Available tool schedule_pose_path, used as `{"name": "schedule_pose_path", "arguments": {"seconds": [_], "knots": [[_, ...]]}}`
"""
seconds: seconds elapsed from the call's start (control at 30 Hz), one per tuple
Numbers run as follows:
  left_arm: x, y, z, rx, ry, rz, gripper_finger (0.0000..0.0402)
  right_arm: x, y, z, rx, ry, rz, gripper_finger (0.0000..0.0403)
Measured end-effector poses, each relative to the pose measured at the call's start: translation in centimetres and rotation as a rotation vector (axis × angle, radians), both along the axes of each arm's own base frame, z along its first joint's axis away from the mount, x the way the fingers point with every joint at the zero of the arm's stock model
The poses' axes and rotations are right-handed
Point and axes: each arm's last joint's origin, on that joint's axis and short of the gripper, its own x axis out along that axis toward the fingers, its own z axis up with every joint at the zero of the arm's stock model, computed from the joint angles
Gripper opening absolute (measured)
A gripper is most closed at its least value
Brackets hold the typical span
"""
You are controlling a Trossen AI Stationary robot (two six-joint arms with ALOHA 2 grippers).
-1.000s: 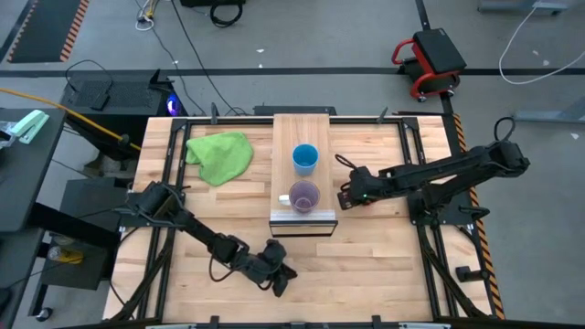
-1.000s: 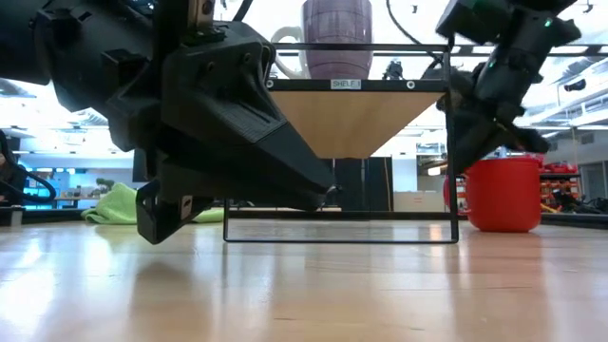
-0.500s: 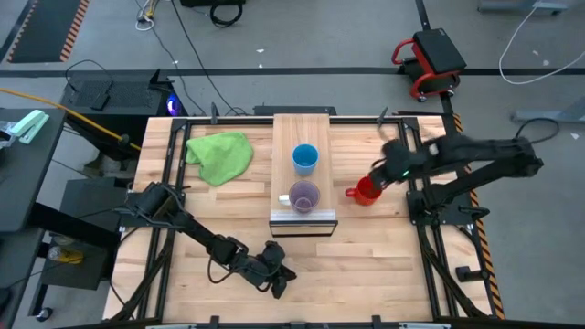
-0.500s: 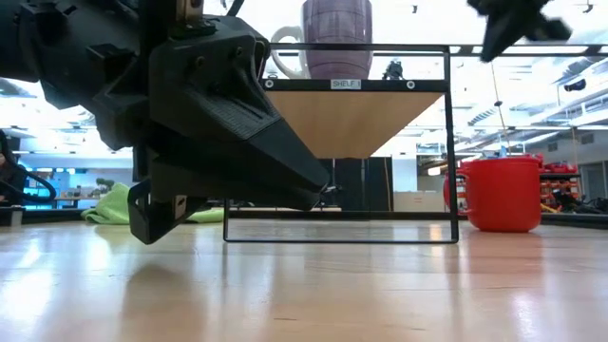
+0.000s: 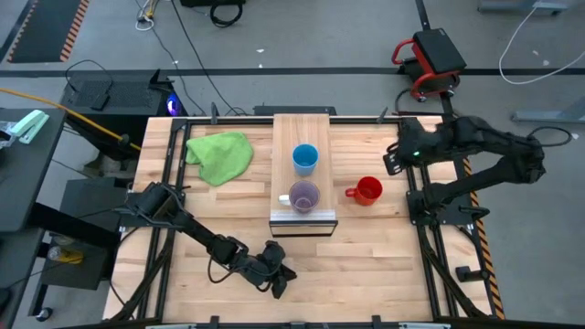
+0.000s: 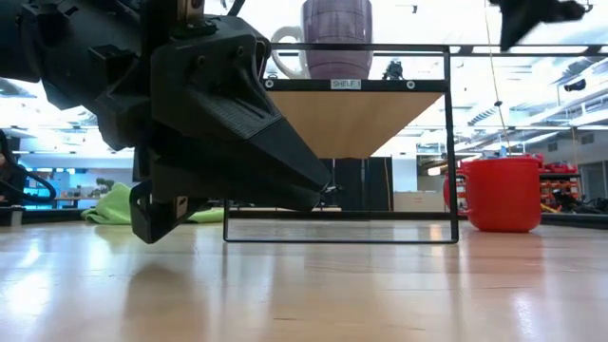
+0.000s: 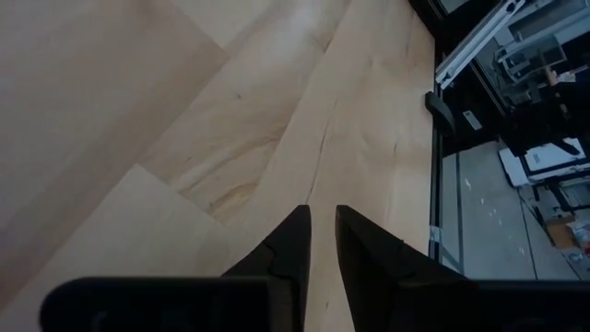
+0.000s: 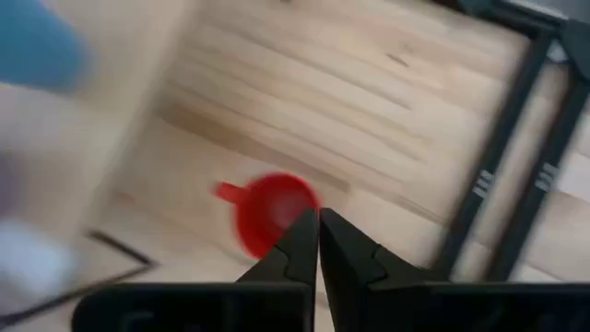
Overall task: Stack small to large cups/mugs on shelf
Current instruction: Put the red mug on the shelf
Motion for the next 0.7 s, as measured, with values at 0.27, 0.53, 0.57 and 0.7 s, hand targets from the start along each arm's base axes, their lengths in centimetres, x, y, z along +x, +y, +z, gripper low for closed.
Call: {"name": "schedule_pose_path", "arguments": {"seconds": [0.27, 0.53, 0.57, 0.7], "knots": [[0.0, 0.0, 0.0, -0.013, 0.002, 0.006, 0.0064, 0.9, -0.4, -7.8, 0.178, 0.255, 0.006, 0.0057], [0.1, 0.1, 0.0, -0.007, 0.001, 0.008, 0.0063, 2.6, -0.3, -12.3, 0.235, 0.157, 0.024, 0.0092], [0.1, 0.2, 0.0, -0.007, 0.001, 0.009, 0.0062, 2.7, -0.4, -12.4, 0.234, 0.147, 0.025, 0.0095], [0.1, 0.2, 0.0, -0.007, 0.001, 0.009, 0.0065, 2.7, -0.6, -12.7, 0.214, 0.153, 0.000, 0.0103]]}}
